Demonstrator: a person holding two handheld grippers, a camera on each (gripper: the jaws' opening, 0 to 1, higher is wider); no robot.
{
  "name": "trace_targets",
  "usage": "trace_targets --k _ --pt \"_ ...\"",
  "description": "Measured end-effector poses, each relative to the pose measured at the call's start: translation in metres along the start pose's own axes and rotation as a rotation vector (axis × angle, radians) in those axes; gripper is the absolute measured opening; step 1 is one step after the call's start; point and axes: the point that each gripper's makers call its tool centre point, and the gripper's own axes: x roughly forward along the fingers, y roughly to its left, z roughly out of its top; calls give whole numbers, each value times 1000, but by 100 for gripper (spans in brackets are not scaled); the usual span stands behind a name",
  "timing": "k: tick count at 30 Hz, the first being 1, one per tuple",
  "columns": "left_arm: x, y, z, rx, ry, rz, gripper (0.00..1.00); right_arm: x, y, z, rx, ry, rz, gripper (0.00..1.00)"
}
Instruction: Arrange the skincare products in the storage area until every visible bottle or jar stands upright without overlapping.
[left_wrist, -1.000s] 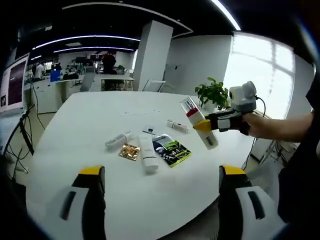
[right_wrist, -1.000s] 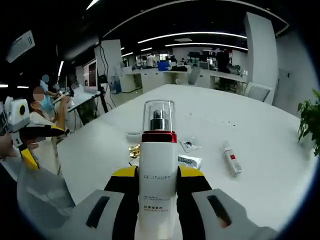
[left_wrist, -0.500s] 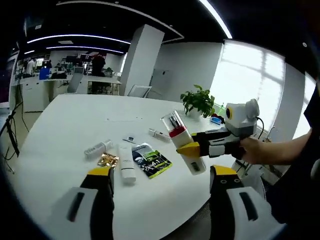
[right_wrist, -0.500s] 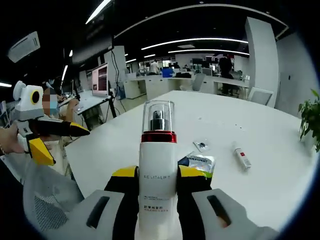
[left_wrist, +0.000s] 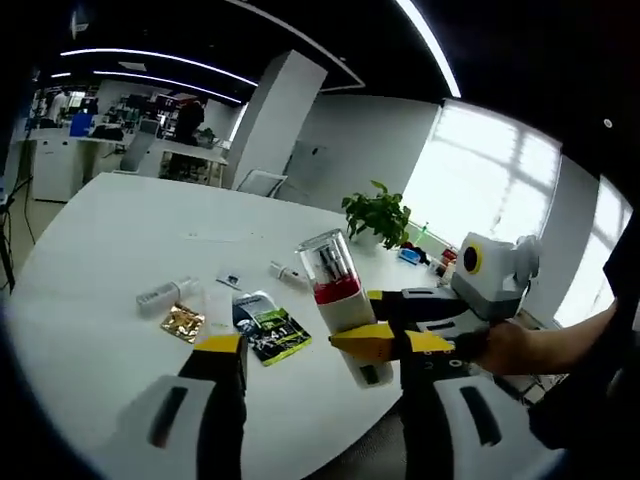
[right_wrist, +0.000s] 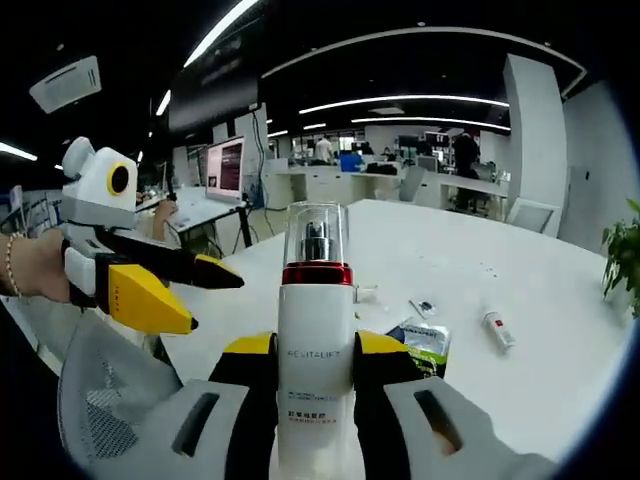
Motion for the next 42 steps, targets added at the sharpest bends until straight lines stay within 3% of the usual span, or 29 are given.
trace_targets --k 2,4,6,16,27,29,38,42 --pt "4 -3 0 -28 2 -14 50 -1 7 2 0 -8 14 27" --pt "7 -10 2 -135 -31 -46 48 -1 12 3 -9 -13 21 28" --pt "10 -8 5 -181 -56 -42 47 -1 16 4 -13 -19 30 28" --pt "20 -11 11 -212 -82 -33 41 -4 25 16 -19 -55 79 28" --pt "35 -20 14 -218 -98 13 30 -8 18 17 -10 -57 106 28" --pt "38 -19 14 -211 -95 25 24 -8 19 17 -3 -56 117 28" --pt "45 -23 16 -165 -69 34 23 -10 13 14 27 -50 143 28" --pt "48 -25 19 -186 -42 2 22 -19 10 22 49 -114 187 29"
